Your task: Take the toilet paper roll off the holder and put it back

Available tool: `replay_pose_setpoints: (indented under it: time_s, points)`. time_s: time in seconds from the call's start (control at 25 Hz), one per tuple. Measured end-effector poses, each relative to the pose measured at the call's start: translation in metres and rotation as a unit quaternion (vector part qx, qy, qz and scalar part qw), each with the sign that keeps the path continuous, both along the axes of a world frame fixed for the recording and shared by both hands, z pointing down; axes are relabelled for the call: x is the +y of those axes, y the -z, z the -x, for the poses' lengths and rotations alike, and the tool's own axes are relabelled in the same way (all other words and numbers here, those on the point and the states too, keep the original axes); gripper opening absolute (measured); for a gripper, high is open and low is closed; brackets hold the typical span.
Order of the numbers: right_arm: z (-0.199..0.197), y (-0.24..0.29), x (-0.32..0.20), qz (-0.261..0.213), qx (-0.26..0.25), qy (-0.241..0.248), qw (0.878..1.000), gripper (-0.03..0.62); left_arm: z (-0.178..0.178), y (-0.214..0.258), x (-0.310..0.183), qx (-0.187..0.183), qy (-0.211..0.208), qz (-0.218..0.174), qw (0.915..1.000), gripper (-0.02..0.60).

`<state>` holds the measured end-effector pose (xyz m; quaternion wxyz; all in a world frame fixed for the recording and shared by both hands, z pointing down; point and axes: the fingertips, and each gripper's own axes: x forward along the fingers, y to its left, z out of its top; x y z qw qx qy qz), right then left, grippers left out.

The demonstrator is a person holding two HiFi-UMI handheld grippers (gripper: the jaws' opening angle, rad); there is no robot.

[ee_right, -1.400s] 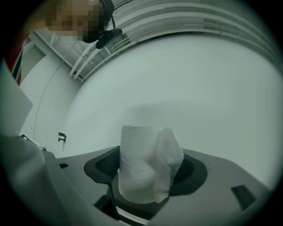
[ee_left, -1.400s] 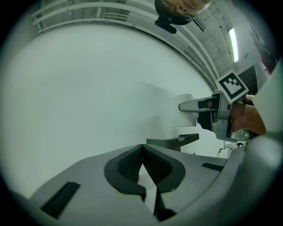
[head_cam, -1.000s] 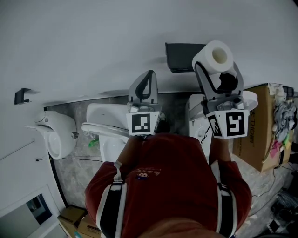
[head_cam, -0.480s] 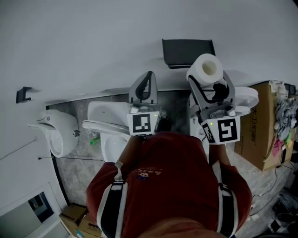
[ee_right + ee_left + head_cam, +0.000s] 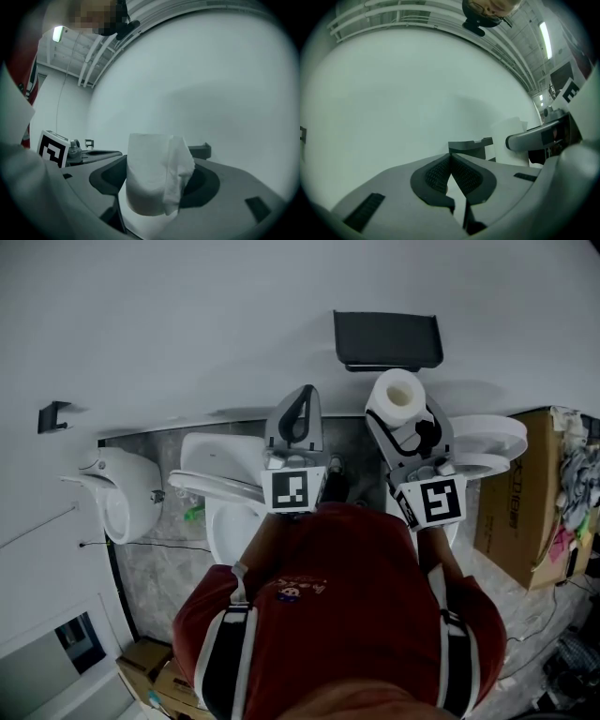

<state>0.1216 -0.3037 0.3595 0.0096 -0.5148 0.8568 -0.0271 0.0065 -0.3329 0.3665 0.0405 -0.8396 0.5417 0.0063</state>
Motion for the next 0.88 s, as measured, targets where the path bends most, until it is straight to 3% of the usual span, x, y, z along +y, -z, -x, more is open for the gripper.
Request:
replay_pose_setpoints:
  time_s: [0.36, 0.88]
  points:
    - [0.012, -0.044, 0.001, 0.050, 0.011, 0.009, 0.999, 0.331, 0.013, -0.015, 0.006, 0.002, 0.014, 0.012, 0.9998, 0.015]
    - [0.021, -0.049, -0.001, 0.059, 0.022, 0.029, 0.998, 0.331, 0.014, -0.022, 0.006, 0.007, 0.015, 0.025, 0.9995, 0.014]
